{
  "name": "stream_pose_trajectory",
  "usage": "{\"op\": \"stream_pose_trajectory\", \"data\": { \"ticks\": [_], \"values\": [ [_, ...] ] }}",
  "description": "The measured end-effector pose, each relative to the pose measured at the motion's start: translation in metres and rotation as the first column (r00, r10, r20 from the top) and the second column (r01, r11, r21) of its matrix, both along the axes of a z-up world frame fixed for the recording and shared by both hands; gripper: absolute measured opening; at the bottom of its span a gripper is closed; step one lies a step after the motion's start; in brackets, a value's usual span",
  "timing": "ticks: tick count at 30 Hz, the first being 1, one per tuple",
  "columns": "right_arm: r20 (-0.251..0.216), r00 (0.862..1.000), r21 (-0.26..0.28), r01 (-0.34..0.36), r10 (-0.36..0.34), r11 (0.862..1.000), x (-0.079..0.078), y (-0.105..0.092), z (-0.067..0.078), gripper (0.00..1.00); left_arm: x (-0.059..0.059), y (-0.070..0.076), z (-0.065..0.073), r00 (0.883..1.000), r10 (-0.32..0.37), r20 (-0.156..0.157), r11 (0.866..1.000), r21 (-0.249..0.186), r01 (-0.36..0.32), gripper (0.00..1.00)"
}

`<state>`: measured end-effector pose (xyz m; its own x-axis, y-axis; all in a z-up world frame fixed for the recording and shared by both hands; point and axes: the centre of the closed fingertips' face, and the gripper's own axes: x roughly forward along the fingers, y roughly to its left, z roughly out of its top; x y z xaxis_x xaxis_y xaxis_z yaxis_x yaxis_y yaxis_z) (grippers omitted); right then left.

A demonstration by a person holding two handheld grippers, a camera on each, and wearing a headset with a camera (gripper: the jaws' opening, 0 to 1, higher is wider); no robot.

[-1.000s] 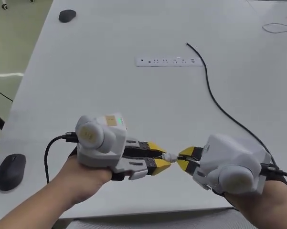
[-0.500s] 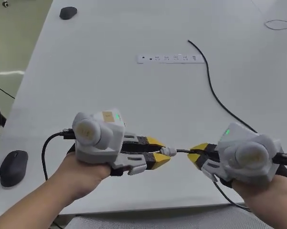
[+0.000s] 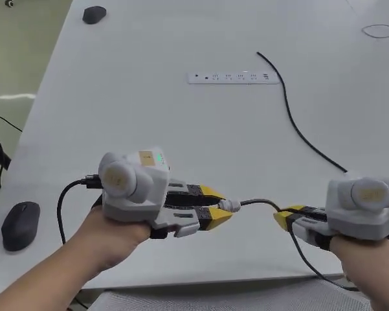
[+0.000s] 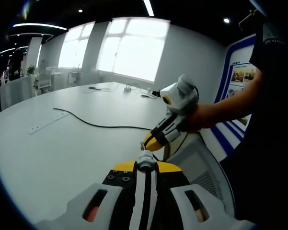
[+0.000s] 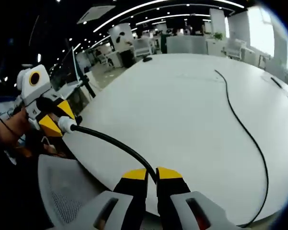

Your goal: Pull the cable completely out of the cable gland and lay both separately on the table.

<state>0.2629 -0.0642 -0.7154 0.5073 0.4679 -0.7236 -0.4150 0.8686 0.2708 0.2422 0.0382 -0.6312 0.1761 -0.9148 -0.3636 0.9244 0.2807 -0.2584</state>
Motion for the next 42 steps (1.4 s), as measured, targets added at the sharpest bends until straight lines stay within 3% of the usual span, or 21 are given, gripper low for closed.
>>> {"op": "stream_pose_trajectory", "data": {
  "ticks": [3,6,8,13,23,25,27,29,37,39,42],
  "values": [
    [-0.052,0.997,0.039,0.061,-0.058,0.997,-0.003,-0.003,-0.007,0.01,0.000,0.000,0.001,1.000,-0.001,0.001,1.000,-0.004,0.001,0.15],
    [-0.111,0.986,0.050,0.129,-0.123,0.990,-0.005,-0.010,-0.016,0.01,-0.001,0.000,0.001,1.000,-0.004,0.000,1.000,-0.006,0.004,0.15],
    [-0.142,0.978,0.089,0.165,-0.152,0.982,-0.005,-0.008,-0.019,0.01,-0.001,0.000,0.001,1.000,-0.006,0.002,1.000,-0.006,0.006,0.15],
    [-0.164,0.972,0.106,0.190,-0.171,0.976,-0.005,-0.006,-0.021,0.01,-0.001,0.000,0.003,1.000,-0.005,0.004,1.000,-0.012,0.005,0.15],
    [-0.134,0.979,0.115,0.172,-0.156,0.978,-0.006,-0.005,-0.020,0.02,0.000,0.000,0.001,1.000,-0.005,0.005,1.000,-0.014,0.005,0.15],
    [-0.105,0.981,0.133,0.175,-0.162,0.976,-0.005,-0.005,-0.015,0.03,0.000,0.001,0.002,1.000,-0.001,0.003,1.000,-0.017,0.001,0.15],
    [-0.110,0.981,0.135,0.175,-0.161,0.975,-0.006,-0.004,-0.013,0.03,0.002,0.002,0.002,1.000,0.000,0.009,1.000,-0.017,0.000,0.15],
    [-0.083,0.990,0.118,0.123,-0.113,0.985,-0.008,-0.002,-0.012,0.04,0.004,0.004,0.001,1.000,0.009,0.014,1.000,-0.008,-0.009,0.15],
    [-0.046,0.995,0.092,0.090,-0.086,0.992,-0.006,-0.002,-0.006,0.06,0.006,0.004,0.001,1.000,0.008,0.007,1.000,-0.010,-0.008,0.15],
    [-0.026,0.998,0.083,0.061,-0.059,0.995,-0.004,0.001,-0.001,0.09,0.006,0.003,0.000,1.000,0.005,0.000,1.000,-0.009,-0.005,0.15],
    [0.045,0.999,0.041,-0.029,0.027,0.999,-0.001,0.008,0.016,0.16,0.005,0.003,-0.001,1.000,0.003,-0.006,1.000,-0.006,-0.003,0.15]
  ]
}}
